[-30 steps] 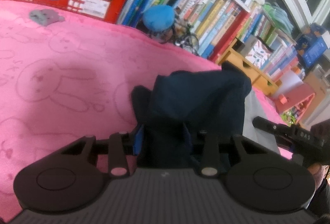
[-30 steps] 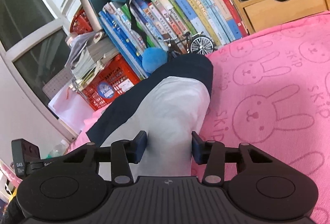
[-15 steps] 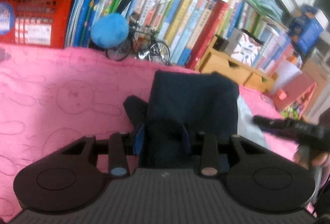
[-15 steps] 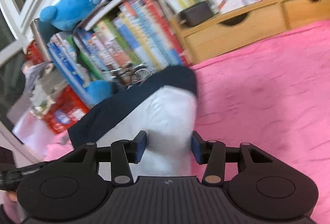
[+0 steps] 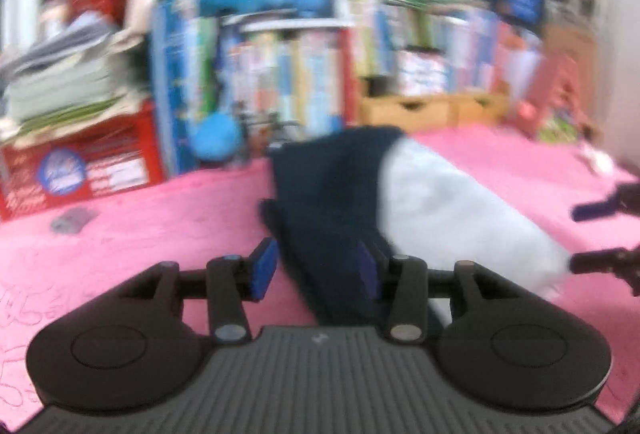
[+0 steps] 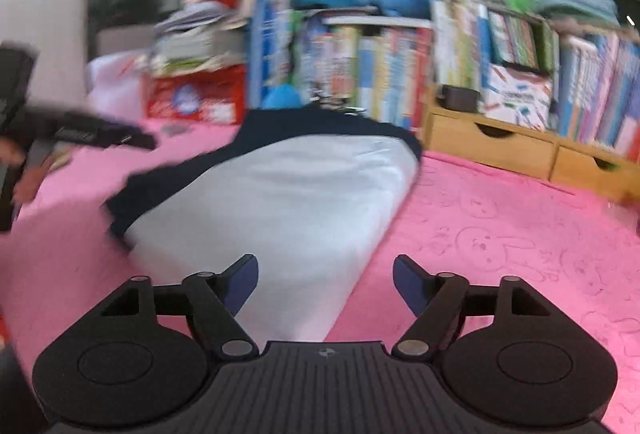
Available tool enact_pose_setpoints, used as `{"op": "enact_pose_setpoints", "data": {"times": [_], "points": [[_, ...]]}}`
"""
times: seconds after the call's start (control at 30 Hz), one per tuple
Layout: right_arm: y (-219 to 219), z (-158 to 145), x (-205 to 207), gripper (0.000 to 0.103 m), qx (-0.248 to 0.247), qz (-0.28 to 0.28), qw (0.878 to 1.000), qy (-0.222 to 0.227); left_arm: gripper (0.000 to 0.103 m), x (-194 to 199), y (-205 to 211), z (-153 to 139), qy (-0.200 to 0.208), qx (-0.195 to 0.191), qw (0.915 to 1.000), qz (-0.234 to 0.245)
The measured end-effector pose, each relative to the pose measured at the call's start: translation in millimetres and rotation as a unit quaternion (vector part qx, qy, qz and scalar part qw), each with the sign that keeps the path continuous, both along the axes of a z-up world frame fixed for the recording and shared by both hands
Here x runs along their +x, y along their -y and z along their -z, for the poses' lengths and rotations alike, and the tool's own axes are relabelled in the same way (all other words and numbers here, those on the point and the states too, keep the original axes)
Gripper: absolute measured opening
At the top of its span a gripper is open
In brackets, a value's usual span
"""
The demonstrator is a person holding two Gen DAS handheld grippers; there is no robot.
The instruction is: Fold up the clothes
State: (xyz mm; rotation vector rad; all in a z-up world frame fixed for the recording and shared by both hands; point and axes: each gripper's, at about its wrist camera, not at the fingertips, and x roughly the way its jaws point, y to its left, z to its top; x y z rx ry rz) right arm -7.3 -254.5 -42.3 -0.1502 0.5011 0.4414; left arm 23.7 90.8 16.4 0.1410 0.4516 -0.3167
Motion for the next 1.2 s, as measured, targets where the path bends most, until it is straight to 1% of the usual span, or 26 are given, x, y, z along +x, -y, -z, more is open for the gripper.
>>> {"op": "enact_pose_setpoints", "data": {"times": [0.13, 0.2, 0.23, 0.37, 0.5, 0.57, 0.6, 0.67, 0.7, 0.73, 0.8, 0.9, 1.03, 1.1, 1.2], "points": [[-3, 13, -20, 0.077, -0.003, 0.028, 1.0, -0.014, 0.049, -23, 41, 11, 0.012, 0.043, 0.9974, 0.056], [-3, 21, -20, 0.075, 0.003, 0.057, 0.998, -0.025, 0.049, -31, 63, 20, 0.014, 0.071, 0.9938, 0.084], [-3, 25, -18, 0.071, 0.008, 0.07, 0.997, -0.031, 0.049, -34, 74, 25, 0.016, 0.086, 0.9916, 0.095], [-8, 36, -9, 0.063, 0.025, 0.1, 0.994, -0.038, 0.049, -42, 111, 43, 0.038, 0.139, 0.9824, 0.119], [-16, 39, 3, 0.055, 0.02, 0.118, 0.993, -0.024, 0.049, -40, 136, 53, 0.05, 0.168, 0.9764, 0.126], [-17, 37, 4, 0.046, 0.026, 0.117, 0.993, -0.016, 0.049, -36, 143, 55, 0.052, 0.179, 0.9746, 0.124], [-18, 37, 5, 0.044, 0.029, 0.117, 0.993, -0.013, 0.049, -34, 147, 57, 0.054, 0.184, 0.9738, 0.122], [-19, 36, 5, 0.035, 0.032, 0.111, 0.993, -0.01, 0.049, -31, 151, 59, 0.055, 0.188, 0.9733, 0.12], [-20, 36, 5, 0.034, 0.034, 0.111, 0.993, -0.009, 0.048, -30, 153, 60, 0.055, 0.19, 0.973, 0.118], [-20, 36, 4, 0.033, 0.036, 0.113, 0.993, -0.009, 0.045, -29, 155, 61, 0.056, 0.194, 0.9725, 0.116], [-19, 35, 4, 0.033, 0.042, 0.113, 0.993, -0.009, 0.031, -30, 156, 63, 0.063, 0.206, 0.9707, 0.107], [-16, 35, 5, 0.031, 0.049, 0.116, 0.992, -0.013, 0.022, -31, 149, 60, 0.063, 0.2, 0.9732, 0.094], [-16, 35, 6, 0.03, 0.051, 0.12, 0.991, -0.014, 0.021, -34, 130, 56, 0.055, 0.195, 0.9768, 0.07], [-15, 35, 6, 0.03, 0.054, 0.121, 0.991, -0.016, 0.022, -37, 113, 55, 0.046, 0.189, 0.98, 0.042], [-13, 36, 6, 0.03, 0.058, 0.121, 0.991, -0.022, 0.027, -41, 86, 54, 0.033, 0.18, 0.9831, 0.001]]}}
